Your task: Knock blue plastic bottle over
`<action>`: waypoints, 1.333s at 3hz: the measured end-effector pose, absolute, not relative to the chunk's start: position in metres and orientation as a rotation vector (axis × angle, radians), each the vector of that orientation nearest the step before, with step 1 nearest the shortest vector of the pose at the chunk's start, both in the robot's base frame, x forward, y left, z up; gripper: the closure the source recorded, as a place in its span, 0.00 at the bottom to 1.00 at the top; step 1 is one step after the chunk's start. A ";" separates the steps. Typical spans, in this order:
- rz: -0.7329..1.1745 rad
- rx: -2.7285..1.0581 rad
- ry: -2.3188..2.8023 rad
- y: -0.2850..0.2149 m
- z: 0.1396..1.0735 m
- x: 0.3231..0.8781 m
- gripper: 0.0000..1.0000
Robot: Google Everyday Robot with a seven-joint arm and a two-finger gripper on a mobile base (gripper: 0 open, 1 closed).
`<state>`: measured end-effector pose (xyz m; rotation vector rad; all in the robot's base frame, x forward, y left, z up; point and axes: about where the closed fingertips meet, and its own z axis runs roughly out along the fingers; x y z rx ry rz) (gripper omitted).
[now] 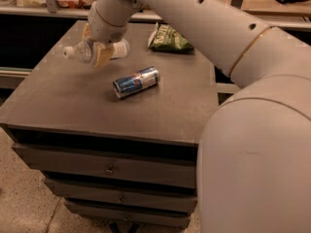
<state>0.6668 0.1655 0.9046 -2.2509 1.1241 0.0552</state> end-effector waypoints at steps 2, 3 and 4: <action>0.050 -2.313 1.183 0.160 0.875 0.666 0.62; 0.059 -2.316 1.202 0.159 0.869 0.665 0.38; 0.094 -2.320 1.217 0.158 0.867 0.664 0.15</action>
Offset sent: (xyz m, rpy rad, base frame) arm -0.0016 -0.0128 -0.0392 -0.1058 0.0422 -0.0458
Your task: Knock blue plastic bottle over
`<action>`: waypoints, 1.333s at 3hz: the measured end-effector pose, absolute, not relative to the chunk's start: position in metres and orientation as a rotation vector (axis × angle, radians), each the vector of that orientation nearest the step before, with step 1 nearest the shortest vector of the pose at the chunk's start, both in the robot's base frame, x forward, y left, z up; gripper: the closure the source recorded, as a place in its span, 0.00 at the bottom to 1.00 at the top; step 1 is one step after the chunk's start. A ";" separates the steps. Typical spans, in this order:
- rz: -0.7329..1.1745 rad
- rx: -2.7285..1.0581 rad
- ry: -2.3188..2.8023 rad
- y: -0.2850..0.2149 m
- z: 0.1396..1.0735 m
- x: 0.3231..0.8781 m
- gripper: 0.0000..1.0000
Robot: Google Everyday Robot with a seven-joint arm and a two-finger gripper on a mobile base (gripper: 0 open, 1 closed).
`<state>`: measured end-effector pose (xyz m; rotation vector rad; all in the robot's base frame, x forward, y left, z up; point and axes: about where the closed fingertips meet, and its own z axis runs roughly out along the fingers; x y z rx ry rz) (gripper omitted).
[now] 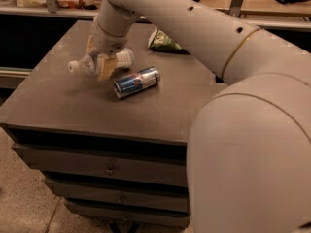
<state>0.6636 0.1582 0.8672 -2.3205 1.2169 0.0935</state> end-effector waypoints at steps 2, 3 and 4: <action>0.176 -2.309 1.247 0.157 0.867 0.659 0.00; 0.241 -2.195 1.301 0.155 0.882 0.667 0.00; 0.327 -1.977 1.389 0.138 0.911 0.686 0.00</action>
Offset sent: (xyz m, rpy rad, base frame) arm -0.0048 -0.0058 0.0048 0.0409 0.0855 -0.0200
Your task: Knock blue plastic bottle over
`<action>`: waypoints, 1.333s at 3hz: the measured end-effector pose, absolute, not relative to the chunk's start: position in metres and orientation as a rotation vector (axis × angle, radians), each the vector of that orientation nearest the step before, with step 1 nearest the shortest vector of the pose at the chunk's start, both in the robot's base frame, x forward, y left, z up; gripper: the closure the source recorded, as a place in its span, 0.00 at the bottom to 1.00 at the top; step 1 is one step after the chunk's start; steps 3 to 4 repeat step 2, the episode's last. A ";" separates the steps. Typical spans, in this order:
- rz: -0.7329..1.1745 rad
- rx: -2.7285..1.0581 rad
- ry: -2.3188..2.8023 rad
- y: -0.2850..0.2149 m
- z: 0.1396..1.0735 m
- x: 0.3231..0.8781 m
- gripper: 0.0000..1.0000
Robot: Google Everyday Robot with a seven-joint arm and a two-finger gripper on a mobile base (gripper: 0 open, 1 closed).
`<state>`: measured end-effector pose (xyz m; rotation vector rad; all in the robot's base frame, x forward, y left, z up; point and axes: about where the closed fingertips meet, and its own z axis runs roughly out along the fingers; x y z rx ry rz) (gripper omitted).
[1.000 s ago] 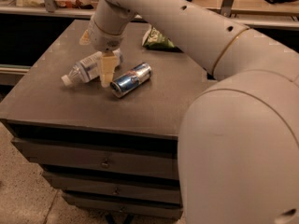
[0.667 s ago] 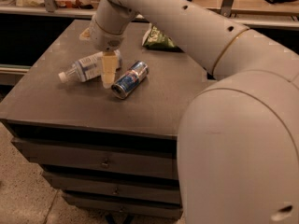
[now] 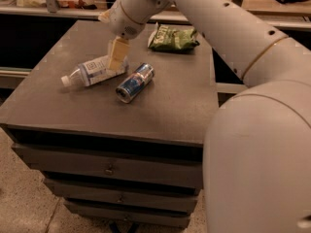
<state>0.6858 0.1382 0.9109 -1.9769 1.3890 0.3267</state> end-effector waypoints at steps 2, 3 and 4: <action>0.402 -1.670 1.612 0.106 0.930 0.711 0.00; 0.402 -1.670 1.612 0.106 0.930 0.711 0.00; 0.402 -1.670 1.612 0.106 0.930 0.711 0.00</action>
Offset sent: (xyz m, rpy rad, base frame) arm 0.0164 -0.0259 0.0162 0.0861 0.0244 -0.1244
